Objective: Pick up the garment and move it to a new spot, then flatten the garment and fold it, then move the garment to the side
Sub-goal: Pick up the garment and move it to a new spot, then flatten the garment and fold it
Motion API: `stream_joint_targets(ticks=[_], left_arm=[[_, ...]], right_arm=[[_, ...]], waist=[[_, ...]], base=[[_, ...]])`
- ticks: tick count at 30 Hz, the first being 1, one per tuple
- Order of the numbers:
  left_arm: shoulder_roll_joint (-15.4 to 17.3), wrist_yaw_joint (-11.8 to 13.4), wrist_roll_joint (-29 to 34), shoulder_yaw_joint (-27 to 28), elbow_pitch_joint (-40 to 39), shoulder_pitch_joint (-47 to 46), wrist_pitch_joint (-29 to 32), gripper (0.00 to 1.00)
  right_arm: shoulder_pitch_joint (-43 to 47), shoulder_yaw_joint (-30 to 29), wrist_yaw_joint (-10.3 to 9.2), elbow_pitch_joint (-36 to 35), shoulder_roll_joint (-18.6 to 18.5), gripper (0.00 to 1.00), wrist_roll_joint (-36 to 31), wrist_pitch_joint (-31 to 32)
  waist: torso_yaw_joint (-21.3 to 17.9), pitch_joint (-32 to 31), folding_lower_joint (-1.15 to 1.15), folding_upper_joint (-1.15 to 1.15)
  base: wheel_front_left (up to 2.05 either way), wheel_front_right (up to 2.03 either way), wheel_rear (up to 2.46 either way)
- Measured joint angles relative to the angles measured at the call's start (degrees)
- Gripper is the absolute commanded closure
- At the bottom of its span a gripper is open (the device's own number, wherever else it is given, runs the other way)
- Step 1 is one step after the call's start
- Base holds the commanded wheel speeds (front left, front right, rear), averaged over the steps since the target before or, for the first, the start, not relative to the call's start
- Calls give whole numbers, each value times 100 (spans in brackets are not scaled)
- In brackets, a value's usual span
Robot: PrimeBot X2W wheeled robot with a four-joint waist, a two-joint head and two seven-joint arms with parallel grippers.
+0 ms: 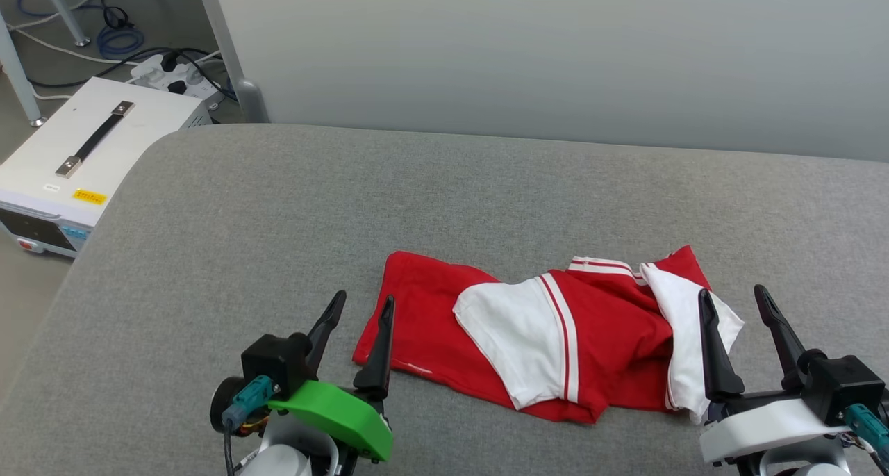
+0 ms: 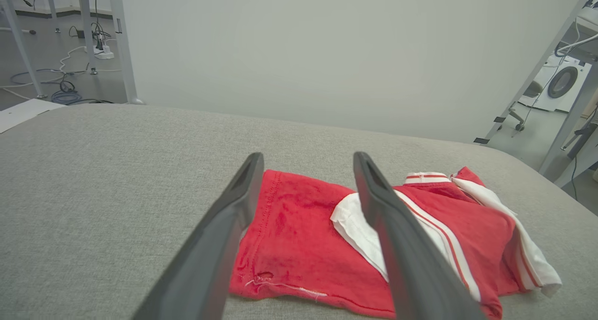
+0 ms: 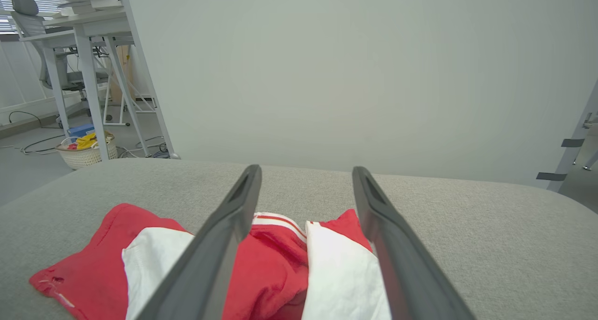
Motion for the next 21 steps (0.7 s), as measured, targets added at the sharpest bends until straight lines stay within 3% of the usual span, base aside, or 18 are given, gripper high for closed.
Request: stream_joint_targets(ticks=[6,18,21], left_arm=[[-234,-123,245,197,-68,44,0,0],[-359,-278,372,283,369,43,19,0],[-400,-266,277,302,536,1,345,0]], right_arm=[[18,15,0,0,0,0,0,0],[18,31,0,-40,0,0,-56,0],[12,60,1,-62,-1,0,-105,0]], waist=[[8,30,0,0],[29,188,0,0],[24,297,0,0]], base=[[0,0,0],[0,0,0],[0,0,0]])
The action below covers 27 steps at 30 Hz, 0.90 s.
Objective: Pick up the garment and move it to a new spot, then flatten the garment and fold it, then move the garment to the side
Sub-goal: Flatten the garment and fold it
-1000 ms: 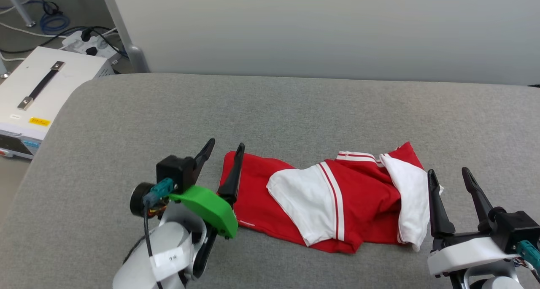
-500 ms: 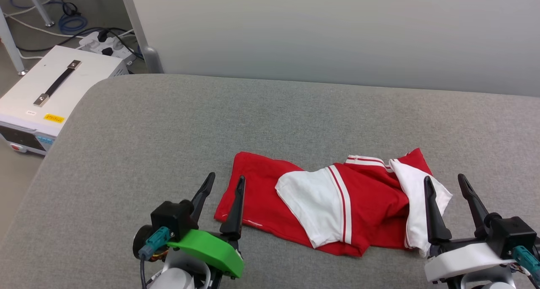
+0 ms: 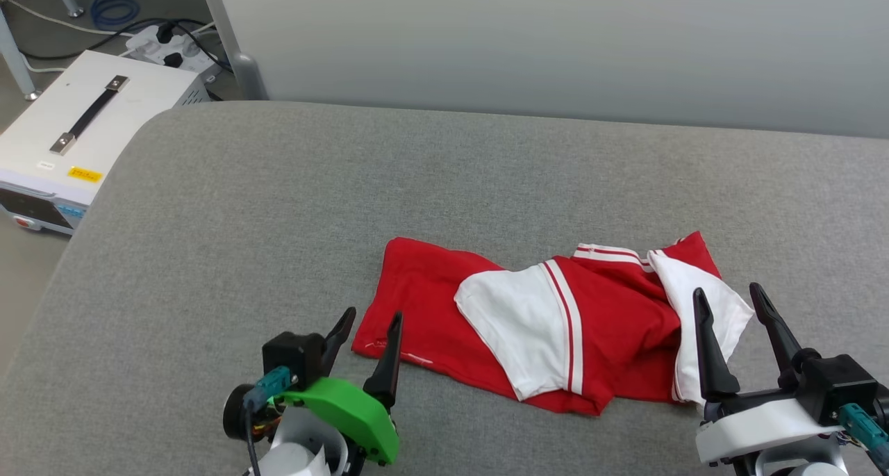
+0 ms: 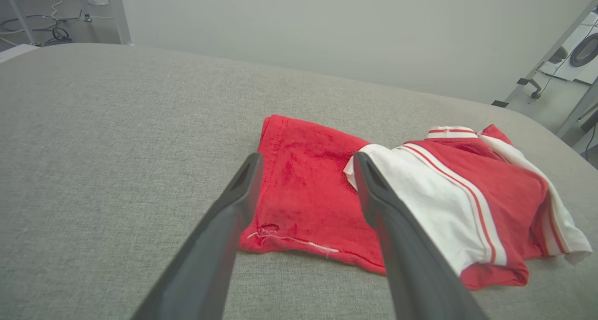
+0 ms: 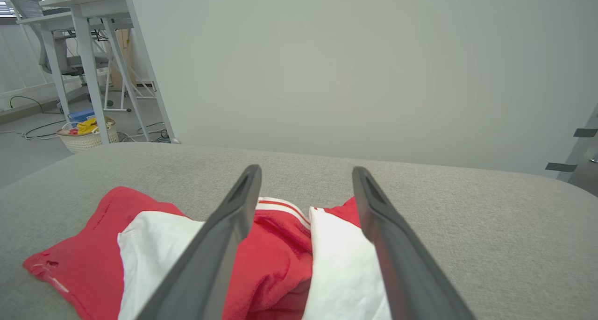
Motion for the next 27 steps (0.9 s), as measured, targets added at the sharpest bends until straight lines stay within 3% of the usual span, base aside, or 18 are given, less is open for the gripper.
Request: stream_joint_targets(ticks=[5,12,18,19,20,21,27], left_arm=[[98,145,-36,-32,256,-471,946,0],[342,542,-24,-149,772,-849,2351,0],[342,531,-37,-196,1103,-974,2497,0],[342,505,-42,-199,1145,-996,2497,53],[341,489,-45,-198,1195,-1017,2494,95],[339,464,-55,-191,1238,-1043,2477,100],[297,311,-140,-138,1406,-1076,2034,100]], right_arm=[[-68,89,-1,9,0,0,-49,0],[-225,199,-1,35,-5,0,-57,0],[-296,277,-1,47,-8,0,-67,0],[-296,287,-1,52,-8,0,-68,0],[-296,296,-1,63,-9,0,-74,0],[-297,300,0,70,-9,0,-76,0],[-299,318,-1,126,-8,0,-91,0]], waist=[[-42,220,0,0],[-269,601,0,0],[-407,781,0,0],[-422,794,0,0],[-437,808,0,0],[-450,817,0,0],[-455,741,0,0]], base=[[0,0,0],[0,0,0],[0,0,0],[0,0,0],[0,0,0],[0,0,0],[0,0,0]])
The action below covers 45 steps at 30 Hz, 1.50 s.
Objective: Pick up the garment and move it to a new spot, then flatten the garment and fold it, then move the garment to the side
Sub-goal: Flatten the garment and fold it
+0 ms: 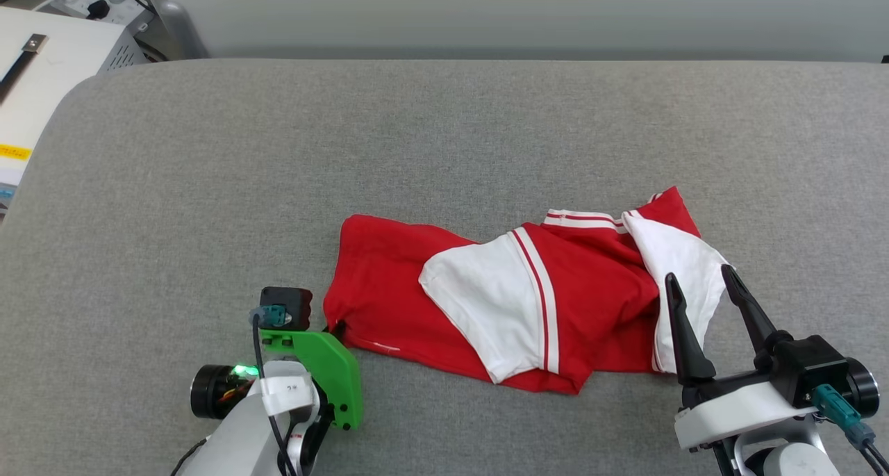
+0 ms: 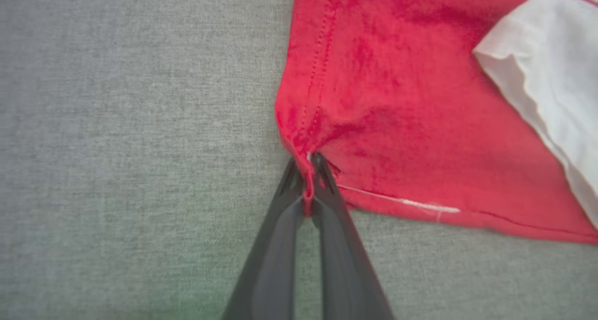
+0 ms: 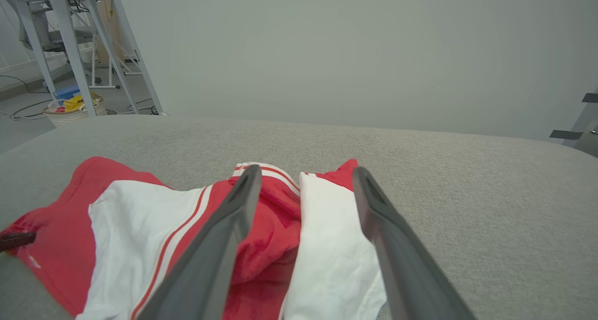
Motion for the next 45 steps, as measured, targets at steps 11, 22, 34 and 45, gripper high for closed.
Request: stream_joint_targets(ticks=[11,22,34,45], left_arm=[[261,-115,-53,488,-800,-449,-920,100],[887,-211,111,810,-1655,-2462,-468,100],[401,-481,525,194,-1188,-4224,-497,100],[-1042,-770,402,-1990,-1191,-2190,-297,100]], right_arm=[[15,-24,0,89,1,0,22,0],[52,-20,1,125,5,0,172,0],[82,10,0,152,7,0,358,0],[109,-778,0,123,7,0,392,0]], waist=[[55,-443,0,0],[-33,-822,0,0],[-291,-894,0,0],[-364,-895,0,0]], base=[[0,0,0],[0,0,0],[0,0,0],[0,0,0]])
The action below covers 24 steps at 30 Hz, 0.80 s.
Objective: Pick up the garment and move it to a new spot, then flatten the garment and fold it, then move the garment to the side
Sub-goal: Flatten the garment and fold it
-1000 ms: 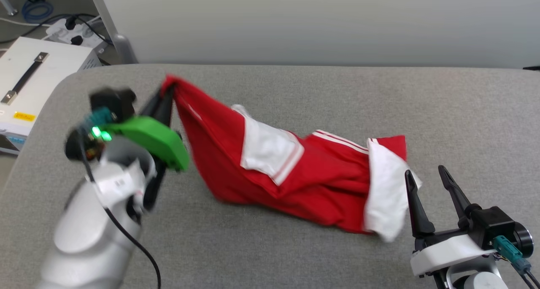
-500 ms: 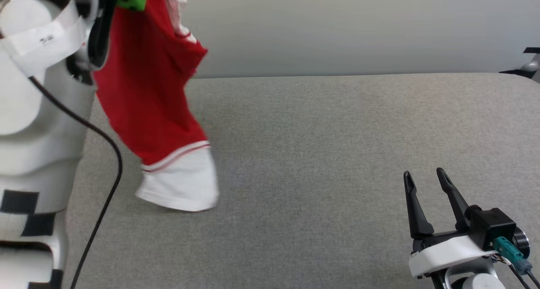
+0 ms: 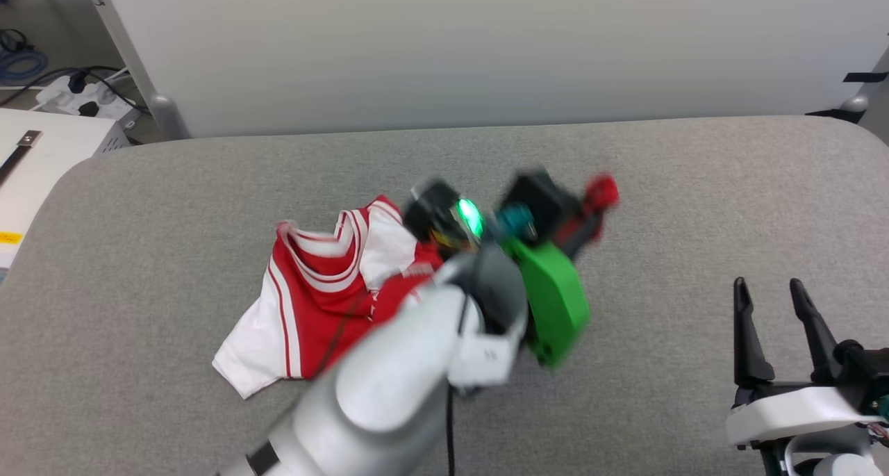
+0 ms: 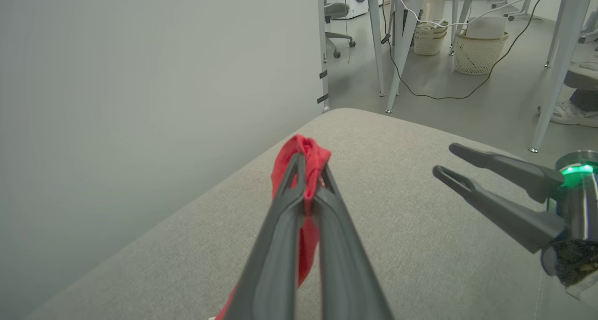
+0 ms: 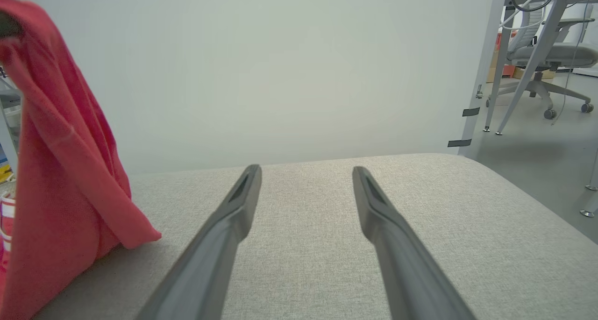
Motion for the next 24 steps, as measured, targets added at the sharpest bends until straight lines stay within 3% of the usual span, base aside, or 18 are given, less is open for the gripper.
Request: stream_joint_targets(ticks=[7,12,13,14,19,24], left_arm=[[-41,86,-694,-1555,-89,625,-7,100],[-43,185,-1195,-2309,-2,681,44,100],[-44,154,-1268,-2414,60,693,126,71],[-43,121,-1334,-2491,127,703,199,0],[-47,96,-1454,-2590,415,725,171,0],[-51,212,-1578,-2466,761,621,-316,0]], right_arm=[[-108,-134,0,14,1,0,2,0],[-108,-73,0,78,0,0,13,0],[-108,-54,0,91,1,0,16,0],[-108,-32,0,108,1,0,18,0],[-108,-12,0,127,0,0,24,0],[-105,21,0,140,1,0,19,0]], waist=[[-157,81,0,0],[-261,139,0,0],[-276,150,0,0],[-288,158,0,0],[-261,179,0,0],[-111,132,0,0]], base=[[0,0,0],[0,0,0],[0,0,0],[0,0,0],[0,0,0],[0,0,0]])
